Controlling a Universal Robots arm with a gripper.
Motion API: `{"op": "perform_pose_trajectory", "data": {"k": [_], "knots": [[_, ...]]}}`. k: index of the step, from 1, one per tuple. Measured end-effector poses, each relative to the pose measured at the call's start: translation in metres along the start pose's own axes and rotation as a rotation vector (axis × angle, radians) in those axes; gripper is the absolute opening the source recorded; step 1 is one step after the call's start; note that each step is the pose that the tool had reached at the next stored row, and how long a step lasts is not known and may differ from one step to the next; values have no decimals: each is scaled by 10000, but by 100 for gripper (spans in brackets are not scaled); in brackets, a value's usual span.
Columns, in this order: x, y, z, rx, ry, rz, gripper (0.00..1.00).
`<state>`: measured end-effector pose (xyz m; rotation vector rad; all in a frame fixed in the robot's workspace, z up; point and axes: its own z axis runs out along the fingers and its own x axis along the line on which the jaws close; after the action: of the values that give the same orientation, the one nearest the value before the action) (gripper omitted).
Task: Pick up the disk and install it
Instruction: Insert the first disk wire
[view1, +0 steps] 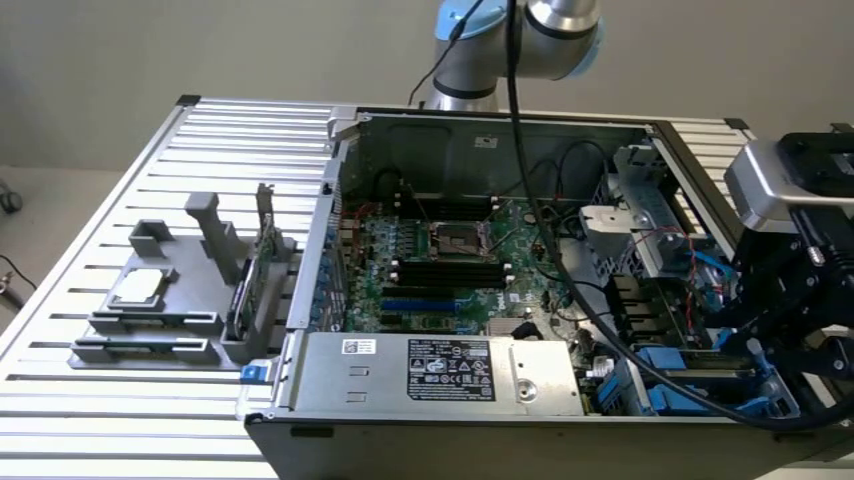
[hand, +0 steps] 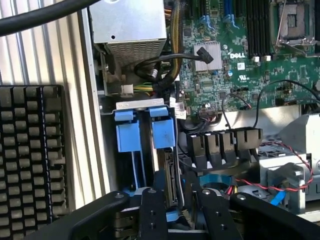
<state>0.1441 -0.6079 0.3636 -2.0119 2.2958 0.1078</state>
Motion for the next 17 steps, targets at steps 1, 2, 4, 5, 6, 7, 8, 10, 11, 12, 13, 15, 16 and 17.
{"op": "perform_pose_trajectory", "data": {"k": [1, 2, 4, 5, 6, 7, 8, 10, 11, 12, 13, 15, 16, 17], "knots": [[-1, 0, -10, 15, 0, 136, 31], [-2, 0, -21, 30, 0, 273, 31], [-5, 0, -45, 62, 2, 555, 31], [-6, 0, -57, 78, 3, 690, 31], [-8, 0, -68, 94, 2, 831, 31], [-9, 0, -80, 109, 2, 968, 31], [-10, 0, -92, 124, 3, 1104, 31], [-13, 0, -116, 155, 4, 1377, 31], [-14, 0, -128, 171, 5, 1515, 31], [-16, -1, -140, 186, 6, 1651, 31], [-17, -1, -152, 203, 6, 1801, 31], [-19, -1, -175, 234, 8, 2078, 31], [-21, -1, -186, 249, 8, 2217, 31], [-22, -1, -197, 265, 10, 2354, 31]]}}
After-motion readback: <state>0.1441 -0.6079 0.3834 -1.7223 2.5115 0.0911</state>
